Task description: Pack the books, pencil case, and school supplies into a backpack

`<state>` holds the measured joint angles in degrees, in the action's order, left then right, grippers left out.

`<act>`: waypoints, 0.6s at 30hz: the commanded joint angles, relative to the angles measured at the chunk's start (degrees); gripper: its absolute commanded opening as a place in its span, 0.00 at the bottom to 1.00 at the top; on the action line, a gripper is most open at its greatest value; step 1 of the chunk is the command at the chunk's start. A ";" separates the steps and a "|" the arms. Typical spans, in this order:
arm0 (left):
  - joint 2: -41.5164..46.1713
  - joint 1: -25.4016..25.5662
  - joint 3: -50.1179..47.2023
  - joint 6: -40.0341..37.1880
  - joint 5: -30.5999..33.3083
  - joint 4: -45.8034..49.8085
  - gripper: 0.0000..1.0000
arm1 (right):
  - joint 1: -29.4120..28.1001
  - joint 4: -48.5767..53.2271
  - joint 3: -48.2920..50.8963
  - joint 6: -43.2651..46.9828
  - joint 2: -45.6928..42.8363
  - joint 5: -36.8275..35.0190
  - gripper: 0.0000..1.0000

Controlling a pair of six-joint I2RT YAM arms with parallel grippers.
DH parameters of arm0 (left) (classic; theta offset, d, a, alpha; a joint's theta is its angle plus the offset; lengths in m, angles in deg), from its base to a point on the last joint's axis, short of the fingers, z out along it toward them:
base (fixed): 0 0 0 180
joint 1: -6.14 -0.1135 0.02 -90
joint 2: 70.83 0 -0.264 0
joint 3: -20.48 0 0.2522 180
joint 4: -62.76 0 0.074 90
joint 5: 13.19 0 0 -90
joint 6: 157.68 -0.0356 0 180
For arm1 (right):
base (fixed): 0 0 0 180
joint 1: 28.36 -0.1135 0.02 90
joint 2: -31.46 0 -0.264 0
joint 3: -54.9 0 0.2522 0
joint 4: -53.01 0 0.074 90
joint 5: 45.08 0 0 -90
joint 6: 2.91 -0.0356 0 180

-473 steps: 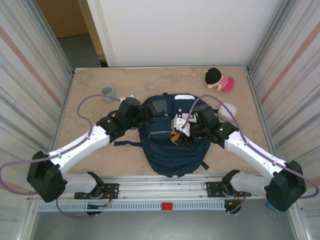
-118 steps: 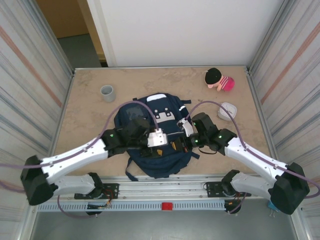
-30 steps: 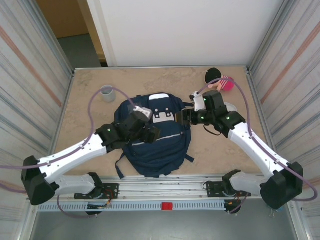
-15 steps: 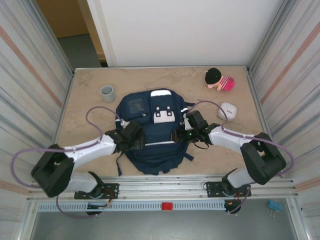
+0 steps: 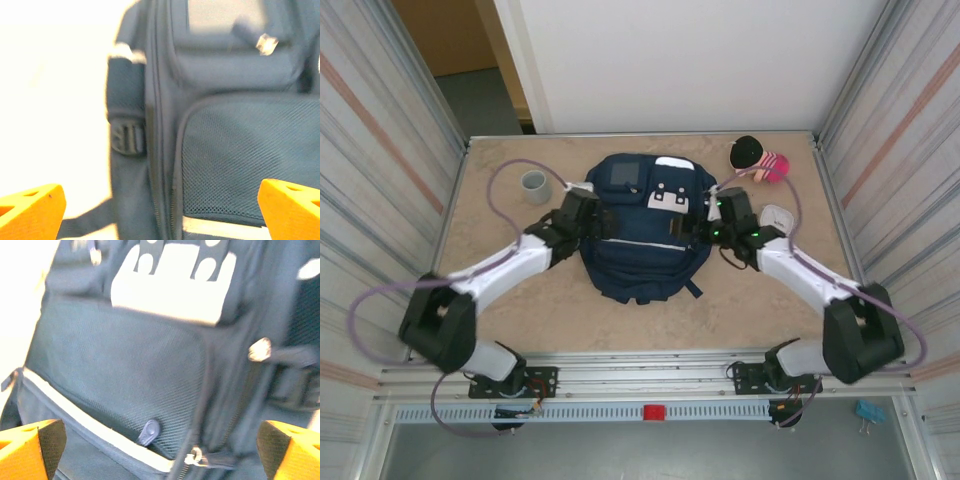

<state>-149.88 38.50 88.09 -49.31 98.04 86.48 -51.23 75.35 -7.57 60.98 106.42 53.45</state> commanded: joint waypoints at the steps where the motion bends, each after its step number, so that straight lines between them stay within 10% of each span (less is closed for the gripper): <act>1: 15.88 -0.21 -7.08 -9.94 11.90 -4.78 0.99 | 6.69 4.57 -0.50 7.10 -8.29 -5.03 0.99; 10: 43.14 -10.10 -35.49 -22.07 12.04 -24.46 0.99 | 24.74 -14.17 15.56 13.76 -15.48 -5.08 0.99; 18: 32.86 -23.71 -45.69 -20.74 -2.62 -43.88 0.99 | 27.88 -32.41 24.86 14.81 -6.85 -5.72 0.99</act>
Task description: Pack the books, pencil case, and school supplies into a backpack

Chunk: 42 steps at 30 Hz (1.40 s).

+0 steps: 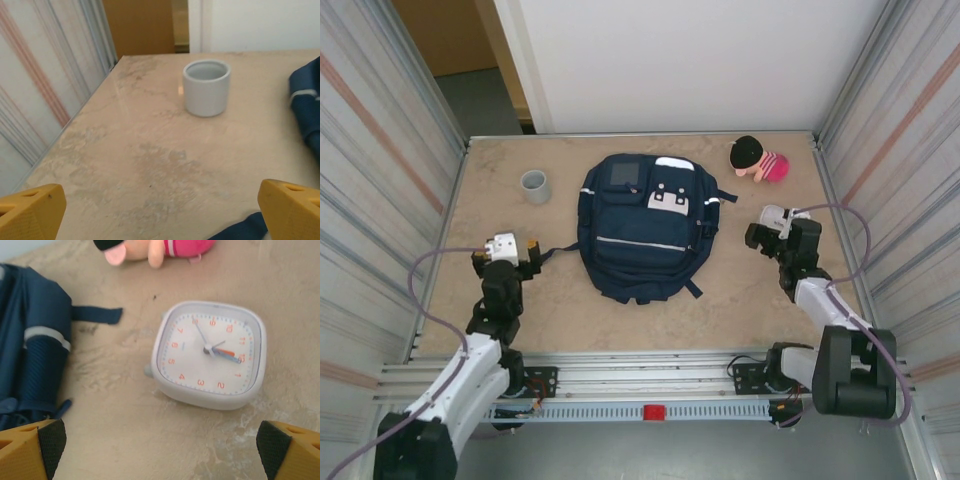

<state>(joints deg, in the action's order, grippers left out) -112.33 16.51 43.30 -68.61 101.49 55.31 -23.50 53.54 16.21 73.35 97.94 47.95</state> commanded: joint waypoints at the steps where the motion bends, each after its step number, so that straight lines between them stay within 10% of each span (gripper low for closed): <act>1: -7.96 -1.86 -0.97 -2.23 -6.22 -15.18 0.99 | 0.21 -12.78 1.99 2.91 2.63 -0.17 0.99; 12: -48.90 -5.98 4.65 -4.28 -13.80 -49.70 0.99 | -0.07 -42.98 7.28 8.43 21.24 3.43 0.99; 14: -42.23 -7.80 8.99 0.62 -14.24 -30.12 0.99 | -0.31 -42.60 6.81 8.66 21.67 3.47 0.99; 17: -45.47 -7.66 13.77 -0.56 -15.02 -26.02 0.99 | -1.43 -32.85 1.23 8.85 22.27 0.05 0.99; 42: -45.13 -7.81 13.52 -0.51 -15.70 -26.03 0.99 | -1.23 -32.90 1.50 8.77 22.11 0.78 0.99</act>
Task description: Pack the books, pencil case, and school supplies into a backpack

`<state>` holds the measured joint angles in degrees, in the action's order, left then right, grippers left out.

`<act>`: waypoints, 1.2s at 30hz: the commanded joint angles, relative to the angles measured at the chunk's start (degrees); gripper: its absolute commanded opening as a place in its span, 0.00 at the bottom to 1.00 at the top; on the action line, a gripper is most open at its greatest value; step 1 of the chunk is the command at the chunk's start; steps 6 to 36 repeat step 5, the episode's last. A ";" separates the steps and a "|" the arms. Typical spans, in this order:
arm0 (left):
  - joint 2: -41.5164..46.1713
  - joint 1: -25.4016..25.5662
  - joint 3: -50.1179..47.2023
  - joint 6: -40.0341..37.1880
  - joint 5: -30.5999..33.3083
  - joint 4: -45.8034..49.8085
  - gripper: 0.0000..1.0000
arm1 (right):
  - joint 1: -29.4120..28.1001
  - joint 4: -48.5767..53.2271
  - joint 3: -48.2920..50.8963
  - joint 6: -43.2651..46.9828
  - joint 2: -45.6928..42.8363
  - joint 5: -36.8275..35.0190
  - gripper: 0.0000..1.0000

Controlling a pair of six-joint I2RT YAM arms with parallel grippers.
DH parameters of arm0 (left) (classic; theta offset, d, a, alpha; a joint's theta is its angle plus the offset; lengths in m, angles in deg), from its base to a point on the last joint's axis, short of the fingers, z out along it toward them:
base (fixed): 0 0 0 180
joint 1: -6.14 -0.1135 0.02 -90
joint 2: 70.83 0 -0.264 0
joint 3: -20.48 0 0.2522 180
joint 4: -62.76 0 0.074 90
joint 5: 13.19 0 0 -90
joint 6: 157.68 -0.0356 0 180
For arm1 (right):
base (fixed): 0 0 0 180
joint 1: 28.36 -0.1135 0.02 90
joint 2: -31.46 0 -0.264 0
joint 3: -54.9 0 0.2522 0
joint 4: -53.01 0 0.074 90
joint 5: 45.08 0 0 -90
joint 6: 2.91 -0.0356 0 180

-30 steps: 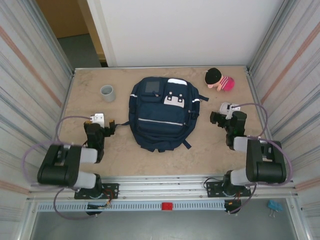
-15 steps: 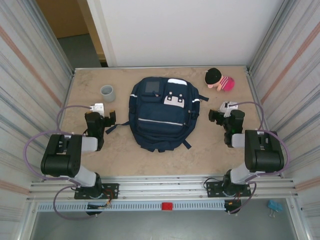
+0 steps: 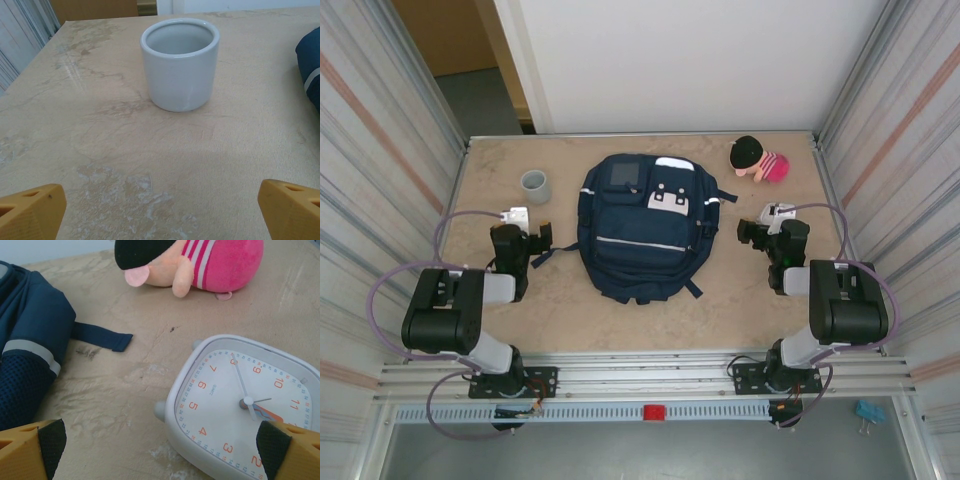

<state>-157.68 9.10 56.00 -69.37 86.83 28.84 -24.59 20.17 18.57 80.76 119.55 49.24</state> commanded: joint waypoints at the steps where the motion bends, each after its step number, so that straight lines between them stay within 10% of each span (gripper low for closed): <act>1: 0.40 -0.41 0.81 0.34 -1.09 0.74 0.99 | -0.03 0.46 -0.83 1.35 0.48 -0.49 0.99; 36: 0.40 -0.41 0.56 0.24 -1.01 0.22 0.99 | 0.06 0.47 -0.81 1.24 0.50 -0.30 0.99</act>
